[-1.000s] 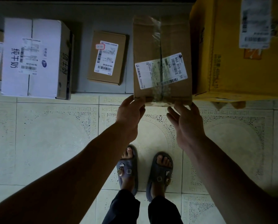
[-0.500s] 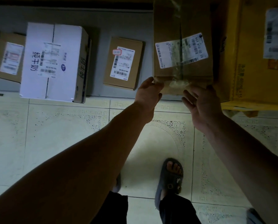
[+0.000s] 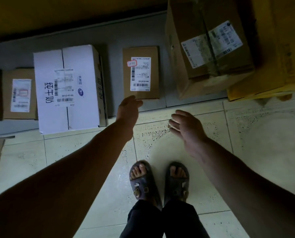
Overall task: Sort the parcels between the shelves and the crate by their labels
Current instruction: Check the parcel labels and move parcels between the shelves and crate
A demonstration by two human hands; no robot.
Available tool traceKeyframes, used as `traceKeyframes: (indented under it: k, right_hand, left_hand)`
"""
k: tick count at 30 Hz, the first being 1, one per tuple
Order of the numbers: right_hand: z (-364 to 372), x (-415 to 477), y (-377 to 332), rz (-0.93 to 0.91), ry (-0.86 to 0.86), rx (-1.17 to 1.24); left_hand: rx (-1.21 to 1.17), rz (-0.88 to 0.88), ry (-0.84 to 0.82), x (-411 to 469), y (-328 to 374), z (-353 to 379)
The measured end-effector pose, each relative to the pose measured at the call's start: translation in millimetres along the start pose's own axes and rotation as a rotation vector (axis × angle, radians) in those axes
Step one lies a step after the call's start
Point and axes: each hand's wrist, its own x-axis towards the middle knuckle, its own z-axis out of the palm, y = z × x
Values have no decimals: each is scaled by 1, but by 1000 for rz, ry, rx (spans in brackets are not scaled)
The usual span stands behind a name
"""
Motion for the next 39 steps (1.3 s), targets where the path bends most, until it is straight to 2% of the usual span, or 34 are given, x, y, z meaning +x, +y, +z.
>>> traceKeyframes:
  k: [4,9,11,18,23,26,32,39]
  right_hand:
    - [21,25,5,-70,-58,-163]
    - [34,60,5,-156,-37,-335]
    - [37,70,3,-179,-33,-339]
    - [43,87,-7,-215,-118,-332]
    - [31,83,1,-252,-102,-270]
    - [21,71,6,-237,-123,-233]
    - [7,32,27,-146,-48,-135]
    - [-2,2,25,-120,-33,-129]
  left_hand:
    - [204,44,73,19,-3,-13]
    - [277,53,76,51,-11,-14]
    - [293,53,84,55,-12,-10]
    - [116,33,51,66,-11,-3]
    - [234,41,85,62,-24,-5]
    - [54,10,154,55,-37,-14]
    - [-367,-107,115,13,-52,-23]
    - [-554,-95,0,-38,-68,-41]
